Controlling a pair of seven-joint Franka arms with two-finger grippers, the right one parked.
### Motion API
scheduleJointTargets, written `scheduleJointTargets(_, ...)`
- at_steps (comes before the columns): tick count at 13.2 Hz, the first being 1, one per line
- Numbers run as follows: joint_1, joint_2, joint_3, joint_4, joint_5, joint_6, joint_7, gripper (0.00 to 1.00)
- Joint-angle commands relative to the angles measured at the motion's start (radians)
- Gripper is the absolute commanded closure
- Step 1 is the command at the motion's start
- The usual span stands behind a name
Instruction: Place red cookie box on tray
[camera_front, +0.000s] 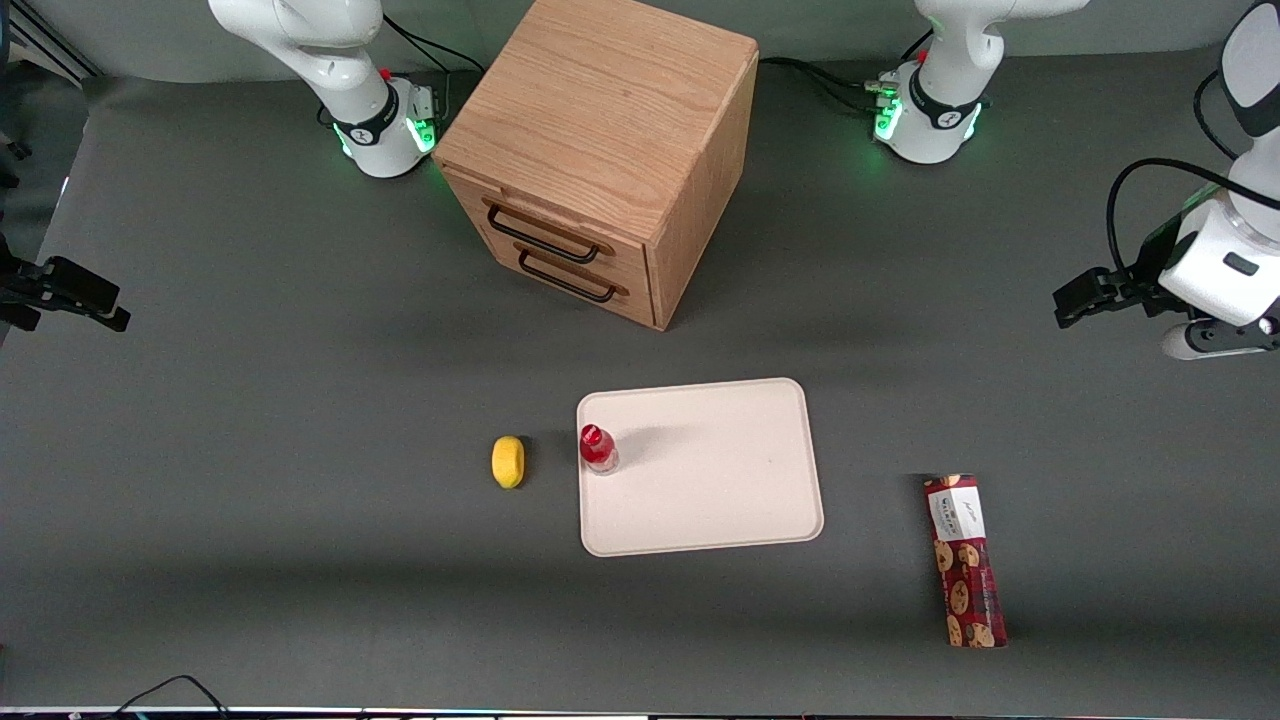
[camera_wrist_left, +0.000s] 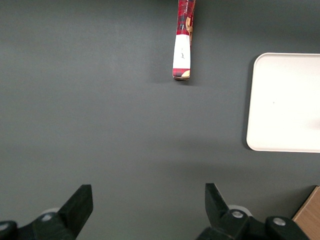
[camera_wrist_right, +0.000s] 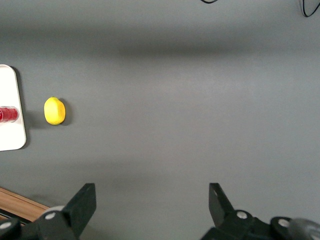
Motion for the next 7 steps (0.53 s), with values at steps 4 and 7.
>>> scheduleJointTargets(4, -0.008, 0.015, 0.004, 0.035, -0.001, -0.025, 0.013, 0.0)
scheduleJointTargets(7, -0.008, 0.015, 0.006, 0.033, -0.001, -0.027, 0.015, 0.0)
